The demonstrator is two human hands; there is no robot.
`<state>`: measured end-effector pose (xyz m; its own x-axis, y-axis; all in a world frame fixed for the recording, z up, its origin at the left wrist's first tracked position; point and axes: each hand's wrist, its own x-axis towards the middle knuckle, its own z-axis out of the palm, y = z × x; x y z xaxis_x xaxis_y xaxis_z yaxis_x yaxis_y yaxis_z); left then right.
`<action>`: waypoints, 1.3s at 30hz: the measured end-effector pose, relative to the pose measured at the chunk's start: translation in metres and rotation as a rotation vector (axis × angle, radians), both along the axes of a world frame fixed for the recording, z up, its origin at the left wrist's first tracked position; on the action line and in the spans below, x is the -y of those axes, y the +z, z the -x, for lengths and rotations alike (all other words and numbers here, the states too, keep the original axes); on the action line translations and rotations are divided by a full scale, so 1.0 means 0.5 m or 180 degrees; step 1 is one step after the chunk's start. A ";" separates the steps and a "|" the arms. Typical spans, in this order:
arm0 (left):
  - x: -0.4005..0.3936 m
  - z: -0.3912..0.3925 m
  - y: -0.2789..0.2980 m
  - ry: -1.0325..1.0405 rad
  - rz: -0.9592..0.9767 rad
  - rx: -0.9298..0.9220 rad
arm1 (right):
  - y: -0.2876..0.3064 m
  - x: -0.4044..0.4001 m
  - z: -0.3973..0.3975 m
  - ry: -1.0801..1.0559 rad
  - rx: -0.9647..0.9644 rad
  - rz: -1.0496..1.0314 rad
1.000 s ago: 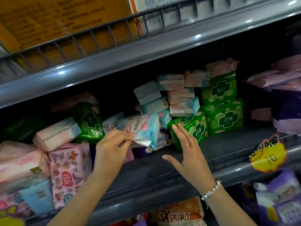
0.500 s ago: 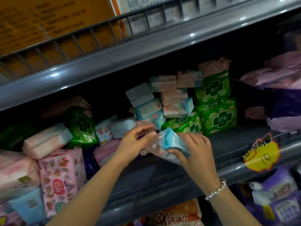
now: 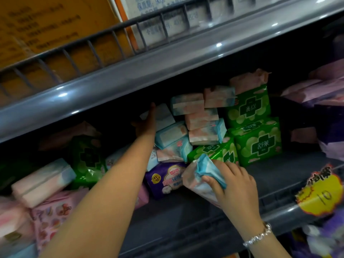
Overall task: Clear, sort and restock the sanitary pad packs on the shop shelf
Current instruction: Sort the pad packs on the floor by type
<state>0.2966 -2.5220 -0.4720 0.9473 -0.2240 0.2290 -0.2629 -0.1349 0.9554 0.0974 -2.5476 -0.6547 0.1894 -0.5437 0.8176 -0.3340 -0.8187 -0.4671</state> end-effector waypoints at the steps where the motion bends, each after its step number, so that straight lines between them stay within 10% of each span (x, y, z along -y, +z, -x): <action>1: 0.007 -0.020 0.001 -0.0138 0.0017 -0.0072 | 0.000 0.001 -0.001 -0.0012 -0.0021 -0.0006; 5: 0.056 -0.174 -0.041 -0.0499 -0.0372 -0.0266 | -0.003 0.001 -0.004 0.0001 -0.0079 0.0015; 11: -0.018 0.021 0.008 -0.0876 -0.0447 -0.0749 | -0.001 -0.007 -0.010 -0.0028 -0.0126 0.0009; 24: -0.164 0.066 -0.019 -0.0896 0.1272 -0.0829 | 0.003 -0.011 0.013 0.0240 -0.0405 -0.0007; 39: -0.617 0.313 -0.181 -0.1026 0.1096 -0.1274 | 0.085 -0.207 0.075 0.2422 0.0477 -0.1184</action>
